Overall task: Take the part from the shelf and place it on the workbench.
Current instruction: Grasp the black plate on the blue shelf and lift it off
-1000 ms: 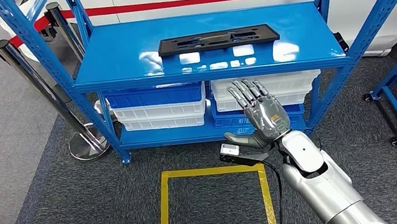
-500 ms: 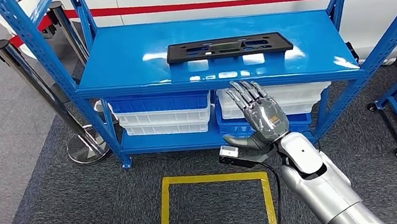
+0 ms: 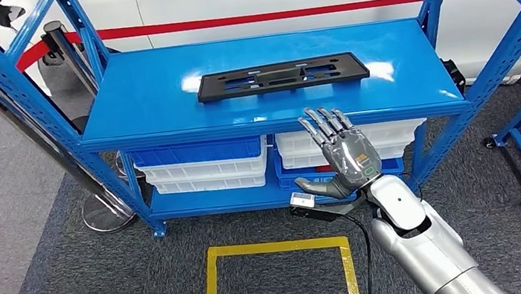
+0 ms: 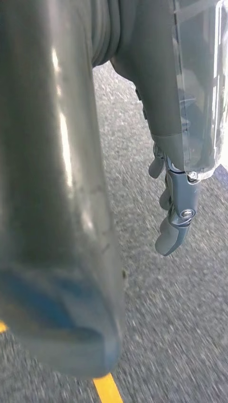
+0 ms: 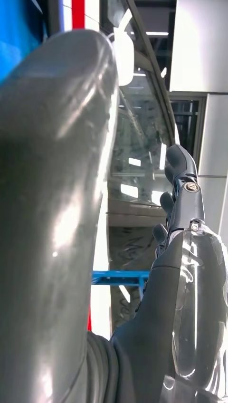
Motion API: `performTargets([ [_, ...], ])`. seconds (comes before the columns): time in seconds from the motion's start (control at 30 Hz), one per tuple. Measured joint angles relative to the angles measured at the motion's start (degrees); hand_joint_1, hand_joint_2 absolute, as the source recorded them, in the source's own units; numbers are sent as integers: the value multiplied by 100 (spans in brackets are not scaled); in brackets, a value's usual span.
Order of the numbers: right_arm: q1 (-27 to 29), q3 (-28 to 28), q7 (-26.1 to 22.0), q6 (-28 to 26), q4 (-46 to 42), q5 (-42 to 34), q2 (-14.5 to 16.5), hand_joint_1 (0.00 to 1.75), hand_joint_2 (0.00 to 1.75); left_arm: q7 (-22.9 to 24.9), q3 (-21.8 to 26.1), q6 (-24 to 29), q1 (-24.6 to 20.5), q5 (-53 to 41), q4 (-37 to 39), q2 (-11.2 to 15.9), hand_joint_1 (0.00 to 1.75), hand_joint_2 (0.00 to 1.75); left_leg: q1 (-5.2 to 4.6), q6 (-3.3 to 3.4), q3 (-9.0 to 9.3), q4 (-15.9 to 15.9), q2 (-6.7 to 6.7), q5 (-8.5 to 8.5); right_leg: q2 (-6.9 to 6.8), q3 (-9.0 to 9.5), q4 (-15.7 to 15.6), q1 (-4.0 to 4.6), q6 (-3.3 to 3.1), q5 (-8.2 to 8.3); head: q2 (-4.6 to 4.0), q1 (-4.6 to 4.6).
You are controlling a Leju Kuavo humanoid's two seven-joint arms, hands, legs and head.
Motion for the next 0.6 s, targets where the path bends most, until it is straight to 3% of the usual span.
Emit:
performTargets([
  [0.03, -14, 0, 0, 9, 1, 0, 3, 0, 0, 0, 0, 7, 1, 1, 1, 1, 0, 0, -19, 36, 92, -351, 4, 216, -1, 62, 1, 9, 15, -50, 0, 2],
  [0.1, -37, 0, -1, 18, 2, 1, 7, 0, 0, 1, 0, 23, -3, 5, 1, 3, 0, 0, -63, 109, 204, -761, 8, 400, -3, 115, 2, 12, 66, -123, 0, 7],
  [0.23, -72, 0, -33, 9, -9, -6, 5, 0, 0, 2, 1, 38, -2, 26, 2, -2, 0, 0, -42, 227, 336, -885, 4, 367, -9, 107, 173, 9, 195, -228, 0, 13],
  [0.3, -101, 0, -54, 7, -13, -17, 4, 0, 0, 0, 2, 46, -16, 36, 2, -3, 0, 0, -19, 261, 413, -918, 0, 331, -14, -191, 696, -25, 256, -457, 0, 21],
  [0.37, -106, 2, -68, 8, -7, -23, 4, 0, 0, 0, 2, 49, -21, 44, 2, -3, 0, 0, -13, 270, 463, -916, -3, 268, -17, -681, 1394, -73, 320, -689, 0, 22],
  [0.4, -99, 3, -73, 9, -1, -26, 4, 0, 0, 0, 2, 50, -11, 48, 2, -4, 0, 0, -9, 263, 504, -913, -7, 227, -19, -864, 1577, -96, 343, -685, 0, 22],
  [0.43, -96, 5, -82, 10, 4, -31, 4, 0, 0, 0, 3, 51, 0, 50, 3, -6, 0, 0, -3, 253, 556, -909, -11, 182, -22, -949, 1562, -115, 362, -560, 0, 22],
  [0.47, -100, 6, -90, 10, 8, -38, 4, 0, 0, 0, 3, 54, 9, 53, 3, -8, 0, 0, 4, 239, 623, -905, -16, 131, -26, -930, 1348, -131, 374, -322, 0, 22],
  [0.5, -110, 7, -96, 10, 14, -46, 3, 0, 0, -1, 4, 56, 14, 57, 3, -9, 0, 0, 10, 219, 694, -904, -20, 75, -32, -826, 963, -143, 374, -5, 0, 23],
  [0.53, -122, 7, -102, 10, 23, -56, 2, 0, 0, -2, 4, 59, 13, 62, 4, -10, 0, 0, 13, 193, 757, -904, -22, 25, -37, -719, 614, -139, 368, 210, 0, 22],
  [0.6, -143, 11, -110, 7, 45, -77, 4, 0, 0, -4, 4, 68, 9, 68, 4, -11, 0, 0, 12, 117, 822, -898, -22, -62, -48, -581, 144, -107, 302, 384, 0, 21],
])
